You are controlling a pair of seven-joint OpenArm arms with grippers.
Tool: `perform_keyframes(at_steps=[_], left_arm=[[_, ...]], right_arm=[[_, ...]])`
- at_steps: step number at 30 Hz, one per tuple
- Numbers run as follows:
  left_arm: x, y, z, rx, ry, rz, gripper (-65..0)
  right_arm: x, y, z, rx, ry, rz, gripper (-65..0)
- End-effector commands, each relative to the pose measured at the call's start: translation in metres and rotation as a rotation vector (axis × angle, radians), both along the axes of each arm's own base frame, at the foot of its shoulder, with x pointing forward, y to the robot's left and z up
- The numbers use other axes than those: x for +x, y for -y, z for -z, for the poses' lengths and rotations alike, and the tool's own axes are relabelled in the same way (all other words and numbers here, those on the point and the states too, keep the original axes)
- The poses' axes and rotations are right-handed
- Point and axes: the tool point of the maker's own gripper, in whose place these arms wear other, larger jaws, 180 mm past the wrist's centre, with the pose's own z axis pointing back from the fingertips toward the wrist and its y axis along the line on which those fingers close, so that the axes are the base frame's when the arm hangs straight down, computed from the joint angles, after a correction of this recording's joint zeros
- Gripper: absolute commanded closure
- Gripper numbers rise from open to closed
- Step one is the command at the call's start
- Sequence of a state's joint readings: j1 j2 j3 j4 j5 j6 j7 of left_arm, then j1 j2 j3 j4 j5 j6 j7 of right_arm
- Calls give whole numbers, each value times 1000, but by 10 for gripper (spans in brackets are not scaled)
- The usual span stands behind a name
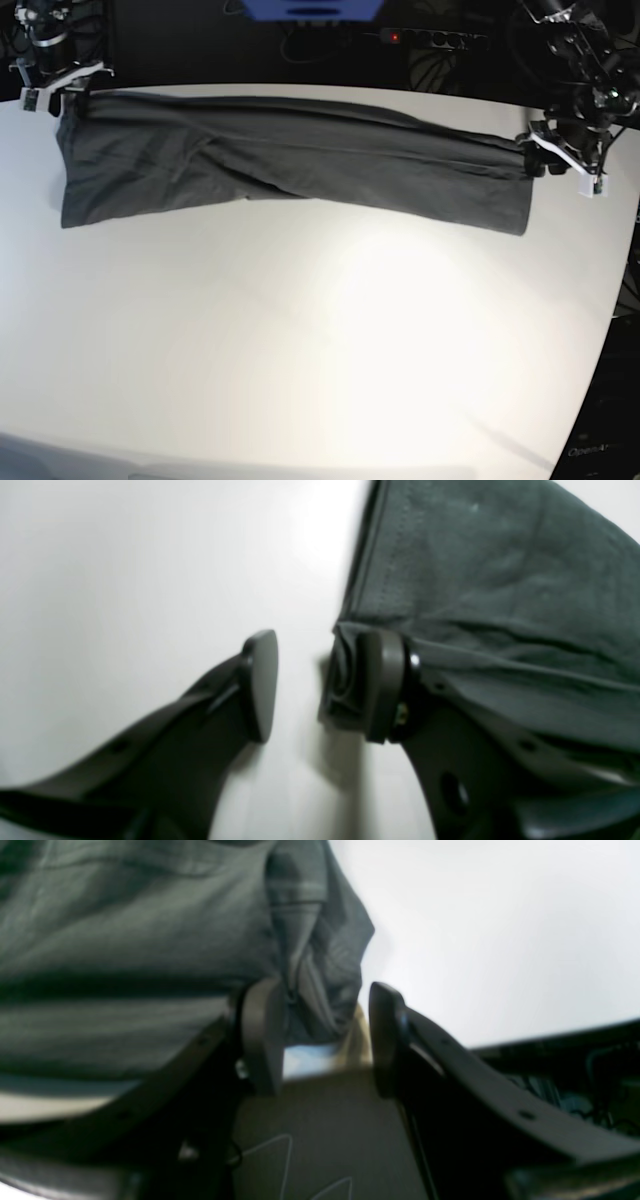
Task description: Fold the T-shirt properly
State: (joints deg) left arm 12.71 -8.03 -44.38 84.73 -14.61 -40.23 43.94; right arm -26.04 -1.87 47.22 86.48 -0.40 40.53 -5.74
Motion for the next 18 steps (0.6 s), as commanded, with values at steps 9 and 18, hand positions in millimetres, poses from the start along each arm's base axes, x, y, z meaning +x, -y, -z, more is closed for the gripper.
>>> perform_keyframes(at_steps=[9,18], left_arm=[[-2,-4,-1,17,-11,-1,-263],[-1,-4,-1,15,-10,-1,-263]], right_arm=[[27,17,-38,-106,72,-39,-276],[44,30,-55,-152,109,-54,-276]])
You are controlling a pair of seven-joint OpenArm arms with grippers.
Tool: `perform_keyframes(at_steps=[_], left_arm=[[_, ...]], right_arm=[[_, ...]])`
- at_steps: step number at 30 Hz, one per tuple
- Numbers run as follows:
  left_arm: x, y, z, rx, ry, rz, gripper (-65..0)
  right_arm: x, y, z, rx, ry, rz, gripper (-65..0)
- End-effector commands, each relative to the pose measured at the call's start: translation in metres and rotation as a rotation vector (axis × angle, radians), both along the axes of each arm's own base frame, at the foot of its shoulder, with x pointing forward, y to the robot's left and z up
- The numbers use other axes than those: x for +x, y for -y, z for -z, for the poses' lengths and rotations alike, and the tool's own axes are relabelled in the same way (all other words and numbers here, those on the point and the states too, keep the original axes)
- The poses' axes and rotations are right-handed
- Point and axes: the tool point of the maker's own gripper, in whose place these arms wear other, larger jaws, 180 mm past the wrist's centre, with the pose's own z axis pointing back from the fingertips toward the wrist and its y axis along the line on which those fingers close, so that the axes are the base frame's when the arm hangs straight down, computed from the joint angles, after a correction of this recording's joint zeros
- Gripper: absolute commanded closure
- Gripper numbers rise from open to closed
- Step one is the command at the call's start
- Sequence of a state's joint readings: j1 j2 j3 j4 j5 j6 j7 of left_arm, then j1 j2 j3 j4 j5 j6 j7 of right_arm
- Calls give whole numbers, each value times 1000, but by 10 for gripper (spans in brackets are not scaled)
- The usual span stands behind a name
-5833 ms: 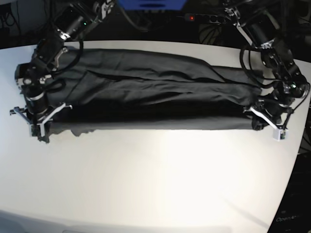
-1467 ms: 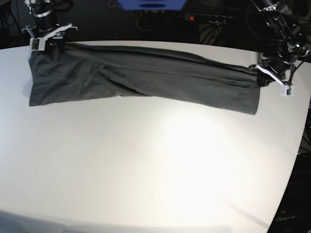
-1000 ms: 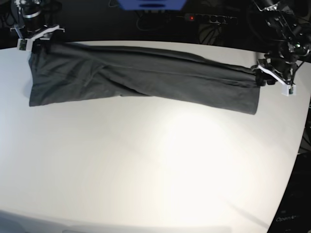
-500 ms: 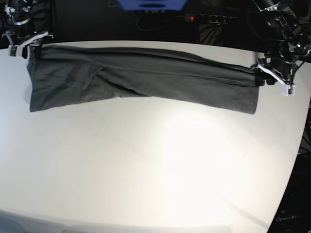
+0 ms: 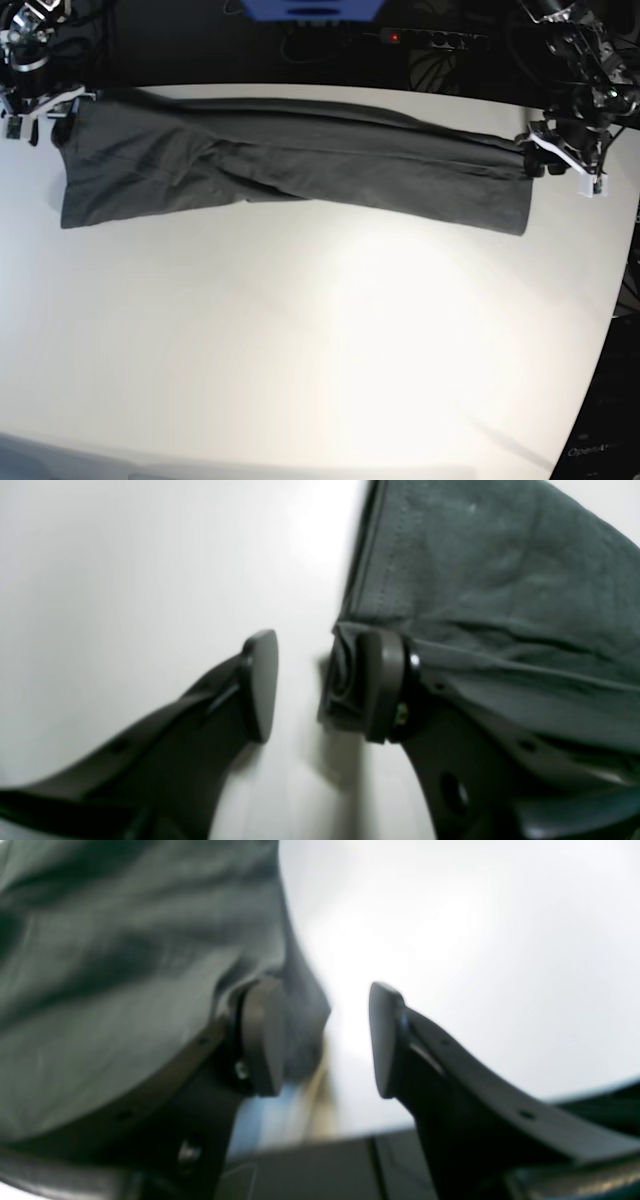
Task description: Fold the T-shirt properly
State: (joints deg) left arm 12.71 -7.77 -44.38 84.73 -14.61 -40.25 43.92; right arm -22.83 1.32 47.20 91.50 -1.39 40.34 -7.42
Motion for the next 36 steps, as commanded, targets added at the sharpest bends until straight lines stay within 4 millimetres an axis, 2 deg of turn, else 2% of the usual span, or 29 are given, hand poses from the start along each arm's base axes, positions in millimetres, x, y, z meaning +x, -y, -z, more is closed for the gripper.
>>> perform_keyframes(at_steps=[1,6,8,10,12,13,19,29,32,36], left_arm=[[-1,-5,-2,19,-10,0,-263],[-1,-5,-2,19,-10,0,-263],[-1,-5,-2,19,-10,0,-263],[-1,-5,-2,19,-10,0,-263],[-1,-5,-2,19,-10,0,-263],[-1,-5,-2,19,-10,0,-263],[-1,-6,-2,20,-11,0,-263],[-2,-5,-1,18,-12,-1,-263],[-2,-5,-1,18,-12,-1,-263],[-2,-5,-1,18,-12,-1,-263]], right_arm=[[5,11,-16,-37,45,-6,-270],[19,22,-29,-71,74,-18,-250],[22,25,-33,-82,78,-23,-186],[23,23,-33,-81,78,-29,-91],[25,15,-27,-61,74,-40,-17],[28,10,-25,-52,74,-53,-4],[38,-19,-12,-4,59,-114,-7],[45,-45,7,49,8,-174,-7],[52,-49,13,72,11,-180,-7],[53,-44,34,121,-16,-156,-7]])
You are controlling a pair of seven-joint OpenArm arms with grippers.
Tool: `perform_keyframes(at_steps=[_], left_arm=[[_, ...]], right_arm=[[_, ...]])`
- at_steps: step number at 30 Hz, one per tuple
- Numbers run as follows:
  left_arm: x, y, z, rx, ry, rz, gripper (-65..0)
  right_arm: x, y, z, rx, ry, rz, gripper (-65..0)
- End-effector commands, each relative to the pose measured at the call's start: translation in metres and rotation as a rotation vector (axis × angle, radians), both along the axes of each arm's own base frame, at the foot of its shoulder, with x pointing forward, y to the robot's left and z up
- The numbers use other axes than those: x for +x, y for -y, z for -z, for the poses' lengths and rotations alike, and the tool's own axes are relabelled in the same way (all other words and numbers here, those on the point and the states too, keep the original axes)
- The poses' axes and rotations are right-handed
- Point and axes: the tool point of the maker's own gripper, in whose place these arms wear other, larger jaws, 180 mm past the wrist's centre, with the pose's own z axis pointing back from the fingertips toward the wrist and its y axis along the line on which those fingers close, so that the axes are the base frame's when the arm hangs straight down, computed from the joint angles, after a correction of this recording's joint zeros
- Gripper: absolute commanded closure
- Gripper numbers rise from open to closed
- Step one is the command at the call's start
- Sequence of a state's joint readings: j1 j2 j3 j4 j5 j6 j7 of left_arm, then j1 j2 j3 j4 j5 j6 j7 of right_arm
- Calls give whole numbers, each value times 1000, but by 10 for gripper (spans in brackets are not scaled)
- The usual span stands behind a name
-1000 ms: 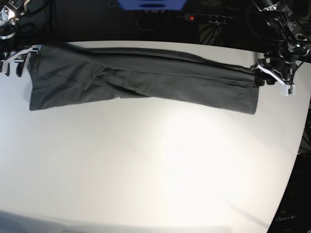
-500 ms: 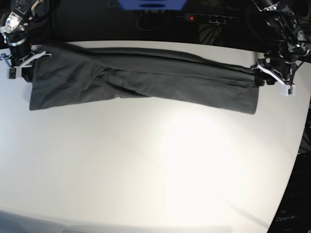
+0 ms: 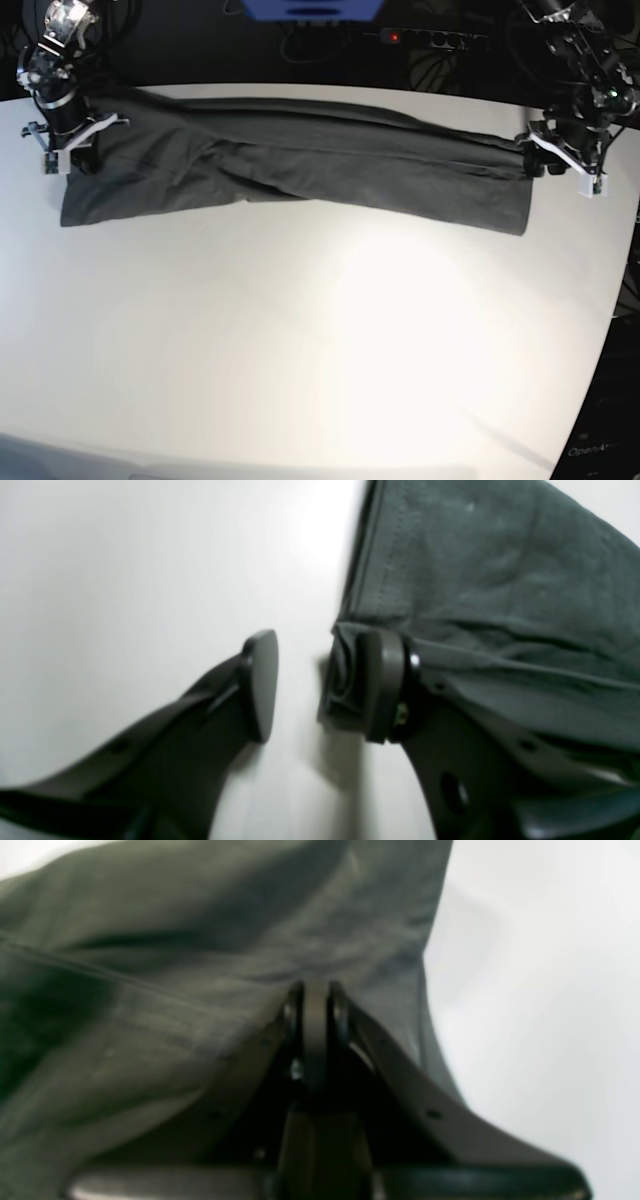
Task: Fold the T-shirt properly
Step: 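Open the left gripper and release the strip end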
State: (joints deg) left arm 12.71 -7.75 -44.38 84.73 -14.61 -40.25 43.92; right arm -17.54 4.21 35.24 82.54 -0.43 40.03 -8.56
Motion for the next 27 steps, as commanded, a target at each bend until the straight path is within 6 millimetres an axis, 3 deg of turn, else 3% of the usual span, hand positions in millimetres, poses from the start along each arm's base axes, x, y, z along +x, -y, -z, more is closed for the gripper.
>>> perform_keyframes(at_steps=[1,5,9,17,27], left_arm=[[-2,-5,-1,18,-12,-1,-263],[-2,-6,-3,21,-10,-2,-263],[-8,-21,-7,34,-2,-51,-267],[-10,-25,-8,37,-4,-63,-269],[9,-24,-16,30,36,-65,-269]], right_arm=[[3,9,-3,-14,4,1,-7],[9,10,9,25,-4,26,-7],[11,9,10,29,-2,23,-7],[11,8,10,30,-4,22,-7],[6,8,17,-7,-48,4,-7]])
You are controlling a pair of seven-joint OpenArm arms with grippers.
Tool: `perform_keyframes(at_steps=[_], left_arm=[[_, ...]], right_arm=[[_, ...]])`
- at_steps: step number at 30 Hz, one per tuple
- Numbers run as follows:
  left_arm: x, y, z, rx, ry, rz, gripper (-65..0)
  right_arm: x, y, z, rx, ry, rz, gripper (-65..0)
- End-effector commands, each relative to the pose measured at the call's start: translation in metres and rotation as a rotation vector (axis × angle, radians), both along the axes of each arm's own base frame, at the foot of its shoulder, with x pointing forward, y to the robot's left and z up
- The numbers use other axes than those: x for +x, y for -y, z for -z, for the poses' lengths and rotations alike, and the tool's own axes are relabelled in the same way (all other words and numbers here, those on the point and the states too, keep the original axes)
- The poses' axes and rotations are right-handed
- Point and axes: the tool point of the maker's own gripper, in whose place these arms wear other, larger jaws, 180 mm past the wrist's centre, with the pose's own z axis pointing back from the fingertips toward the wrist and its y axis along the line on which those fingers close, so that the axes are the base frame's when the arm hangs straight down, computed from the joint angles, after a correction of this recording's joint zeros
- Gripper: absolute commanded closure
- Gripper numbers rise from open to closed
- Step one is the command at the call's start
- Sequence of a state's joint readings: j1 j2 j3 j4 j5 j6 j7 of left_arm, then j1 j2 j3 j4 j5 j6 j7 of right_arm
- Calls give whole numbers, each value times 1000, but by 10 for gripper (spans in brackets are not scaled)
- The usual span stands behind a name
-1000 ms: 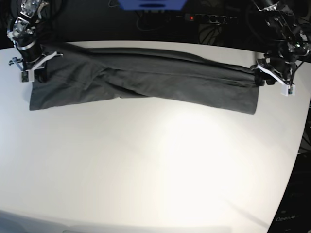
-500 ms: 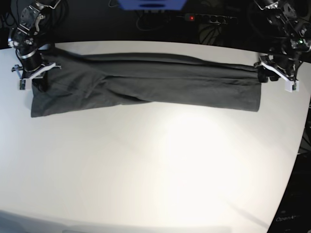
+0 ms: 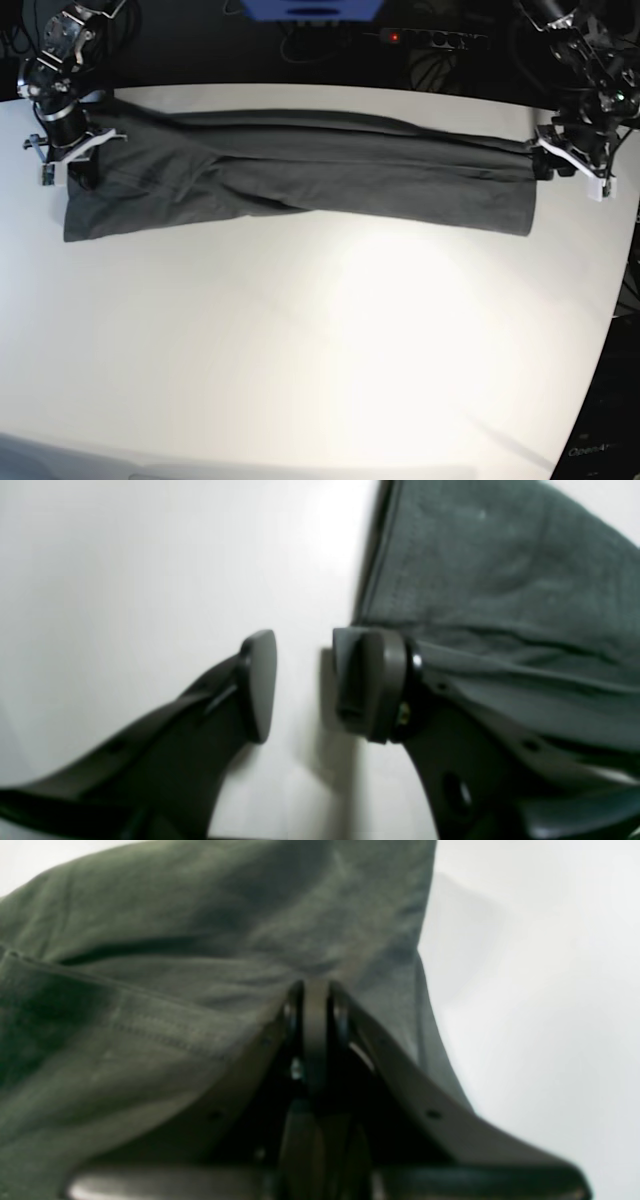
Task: Fold the T-shirt properly
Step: 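Open the left gripper and release the strip end, then move the left gripper down to the strip end and grasp it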
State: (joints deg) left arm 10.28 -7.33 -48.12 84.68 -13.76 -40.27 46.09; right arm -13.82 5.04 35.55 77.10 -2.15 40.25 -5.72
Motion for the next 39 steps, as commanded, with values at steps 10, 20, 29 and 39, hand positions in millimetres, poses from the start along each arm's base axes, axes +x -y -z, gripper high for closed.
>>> perform_keyframes(at_steps=[10,20,29,39], left_arm=[[20,9,-12,-19,71,-9,-264],[27,32,-59,-5,187,29,-263],[26,36,-90,21,245,60,-263],[28,3,-68,2,173,49,-270]], right_arm=[[-9,4,9,-32,-74,-6,-7],[-9,4,10,-31,-76,-8,-7],[-11,4,11,-31,-80,-8,-7],[-14,4,12,-30,-86,-8,-7]])
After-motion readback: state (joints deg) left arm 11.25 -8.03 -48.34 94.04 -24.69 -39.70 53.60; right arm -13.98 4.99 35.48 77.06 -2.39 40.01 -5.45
